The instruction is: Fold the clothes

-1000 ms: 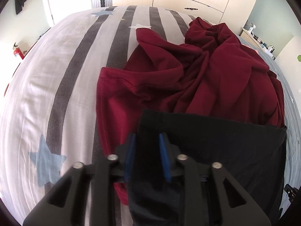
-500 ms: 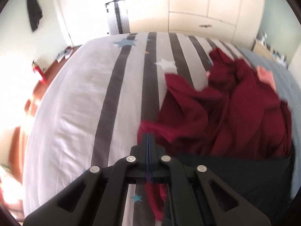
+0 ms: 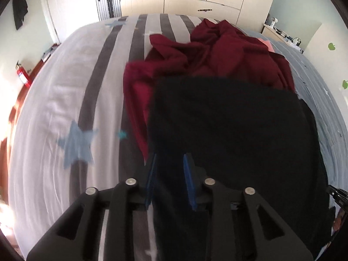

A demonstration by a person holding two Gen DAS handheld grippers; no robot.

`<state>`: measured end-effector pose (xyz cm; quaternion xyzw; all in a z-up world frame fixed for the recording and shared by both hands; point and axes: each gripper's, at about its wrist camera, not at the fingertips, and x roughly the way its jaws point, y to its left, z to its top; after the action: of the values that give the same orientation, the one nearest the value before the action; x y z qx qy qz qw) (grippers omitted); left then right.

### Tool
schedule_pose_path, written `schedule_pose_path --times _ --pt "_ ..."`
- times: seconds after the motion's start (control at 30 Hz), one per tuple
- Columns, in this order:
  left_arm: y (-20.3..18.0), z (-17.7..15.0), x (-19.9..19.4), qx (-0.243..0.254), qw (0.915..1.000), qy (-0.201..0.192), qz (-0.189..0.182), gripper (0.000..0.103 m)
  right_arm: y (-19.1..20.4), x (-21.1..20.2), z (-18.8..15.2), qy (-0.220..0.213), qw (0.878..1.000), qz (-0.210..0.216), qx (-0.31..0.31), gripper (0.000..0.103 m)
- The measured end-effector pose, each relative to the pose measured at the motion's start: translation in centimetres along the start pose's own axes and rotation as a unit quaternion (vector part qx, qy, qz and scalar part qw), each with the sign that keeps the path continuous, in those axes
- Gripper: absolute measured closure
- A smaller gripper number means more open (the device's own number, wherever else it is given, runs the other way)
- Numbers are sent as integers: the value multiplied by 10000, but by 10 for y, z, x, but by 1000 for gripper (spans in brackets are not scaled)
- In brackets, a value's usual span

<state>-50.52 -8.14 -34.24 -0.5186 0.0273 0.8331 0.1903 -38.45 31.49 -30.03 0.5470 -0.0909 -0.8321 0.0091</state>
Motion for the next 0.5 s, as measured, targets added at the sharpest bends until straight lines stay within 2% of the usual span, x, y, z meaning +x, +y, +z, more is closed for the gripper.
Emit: schedule_pose_path --times 0.17,0.23,0.43,0.5 --pt "16 -115 -52 -356 9979 281 460 71 -4 -32 -60 117 9999 -93 -41 91" --pt "30 -155 -74 -684 9951 407 589 71 -8 -46 -86 216 9997 -135 -45 91" --pt "57 -263 -126 -1479 9785 804 1194 66 -25 -88 -160 444 9985 -327 26 90" --pt "57 -293 -139 -1475 9755 917 1350 66 -36 -101 -178 430 9979 -473 102 90"
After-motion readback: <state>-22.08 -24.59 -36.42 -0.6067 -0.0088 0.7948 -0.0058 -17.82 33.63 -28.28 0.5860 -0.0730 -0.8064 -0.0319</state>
